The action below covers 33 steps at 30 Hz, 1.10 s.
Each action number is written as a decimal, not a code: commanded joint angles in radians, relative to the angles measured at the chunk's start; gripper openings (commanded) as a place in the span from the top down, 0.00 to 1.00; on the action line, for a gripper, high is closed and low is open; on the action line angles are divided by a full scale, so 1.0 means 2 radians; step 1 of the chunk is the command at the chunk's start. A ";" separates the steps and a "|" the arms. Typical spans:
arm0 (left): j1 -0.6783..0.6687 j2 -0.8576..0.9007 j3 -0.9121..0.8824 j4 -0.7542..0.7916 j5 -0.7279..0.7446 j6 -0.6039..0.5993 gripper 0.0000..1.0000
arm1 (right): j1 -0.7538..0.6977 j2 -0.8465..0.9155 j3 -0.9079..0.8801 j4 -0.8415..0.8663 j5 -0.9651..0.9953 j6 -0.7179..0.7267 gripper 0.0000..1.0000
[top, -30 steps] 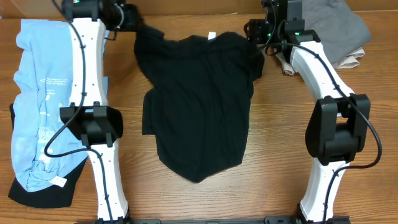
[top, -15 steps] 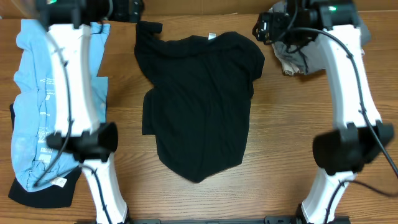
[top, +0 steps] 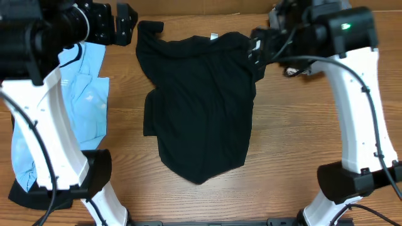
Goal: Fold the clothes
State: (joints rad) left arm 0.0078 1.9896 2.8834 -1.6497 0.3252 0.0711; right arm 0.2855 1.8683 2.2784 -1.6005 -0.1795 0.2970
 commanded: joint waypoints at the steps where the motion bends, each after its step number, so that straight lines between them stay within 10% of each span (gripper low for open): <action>1: -0.001 0.009 -0.005 -0.007 -0.007 0.020 0.00 | 0.040 -0.007 0.004 -0.023 0.072 0.061 0.00; 33: -0.013 0.139 -0.014 -0.011 -0.063 0.032 0.00 | 0.117 -0.009 -0.501 0.234 0.056 0.166 0.06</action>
State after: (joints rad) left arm 0.0006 2.2448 2.8540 -1.6760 0.2043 0.0910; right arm 0.5236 1.8694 1.3136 -1.1522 -0.0563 0.5934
